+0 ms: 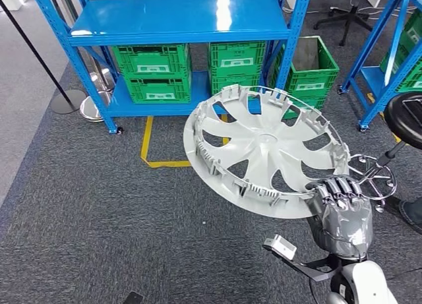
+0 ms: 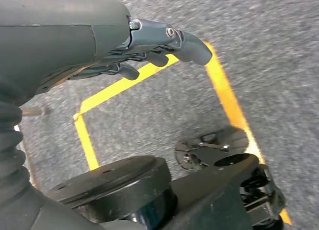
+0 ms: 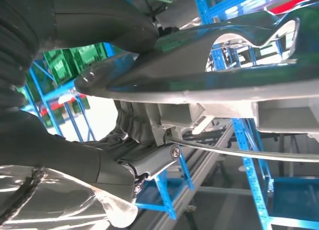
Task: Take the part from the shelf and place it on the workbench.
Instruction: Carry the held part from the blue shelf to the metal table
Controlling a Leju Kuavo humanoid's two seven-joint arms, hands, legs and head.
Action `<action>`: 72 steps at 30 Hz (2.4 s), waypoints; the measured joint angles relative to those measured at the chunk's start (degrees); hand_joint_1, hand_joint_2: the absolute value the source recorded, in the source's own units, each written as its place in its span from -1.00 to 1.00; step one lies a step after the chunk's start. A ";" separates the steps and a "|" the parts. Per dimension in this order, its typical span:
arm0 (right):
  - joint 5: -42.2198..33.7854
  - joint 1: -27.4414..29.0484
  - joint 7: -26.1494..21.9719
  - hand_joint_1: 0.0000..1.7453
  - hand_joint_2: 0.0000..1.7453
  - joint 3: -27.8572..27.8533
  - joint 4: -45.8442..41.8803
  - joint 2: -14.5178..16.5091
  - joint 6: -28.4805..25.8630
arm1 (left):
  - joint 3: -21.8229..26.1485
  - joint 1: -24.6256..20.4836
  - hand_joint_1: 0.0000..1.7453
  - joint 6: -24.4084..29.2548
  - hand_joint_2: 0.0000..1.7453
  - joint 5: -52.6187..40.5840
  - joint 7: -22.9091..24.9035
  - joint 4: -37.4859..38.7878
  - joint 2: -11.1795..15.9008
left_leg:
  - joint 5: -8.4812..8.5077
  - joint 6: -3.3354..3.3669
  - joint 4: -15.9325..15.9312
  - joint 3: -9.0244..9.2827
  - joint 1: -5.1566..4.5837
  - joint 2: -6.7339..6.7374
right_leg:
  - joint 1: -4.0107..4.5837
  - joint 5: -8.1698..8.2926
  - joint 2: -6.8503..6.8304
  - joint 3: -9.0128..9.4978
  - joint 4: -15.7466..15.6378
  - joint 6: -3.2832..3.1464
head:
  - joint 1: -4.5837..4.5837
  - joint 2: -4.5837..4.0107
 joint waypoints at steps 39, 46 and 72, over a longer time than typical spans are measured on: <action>0.41 0.83 -0.34 1.00 1.00 0.28 -0.75 -0.07 -0.05 | 1.41 -0.36 -1.00 0.36 1.00 -1.75 0.85 -0.09 -0.08 | -5.19 -1.59 3.88 5.26 1.49 -0.05 | -0.55 2.67 -0.22 -2.84 0.10 -0.06 | -0.22 0.00; 0.12 0.58 -0.40 1.00 1.00 0.31 -0.77 -0.08 -0.05 | 1.46 -0.40 -1.00 0.34 1.00 -1.84 1.01 -0.11 -0.17 | -2.60 0.79 -3.09 7.02 1.27 -0.02 | -0.55 2.33 -0.07 -5.02 1.50 2.24 | -0.07 0.00; -6.25 0.33 -3.59 1.00 1.00 0.74 -0.98 -0.85 0.91 | 3.32 -0.58 -1.00 -0.08 1.00 -5.17 1.39 -0.20 -0.42 | -2.37 -0.25 -0.84 5.99 0.80 -1.54 | -0.20 2.09 0.50 -2.78 0.49 0.17 | -0.25 0.00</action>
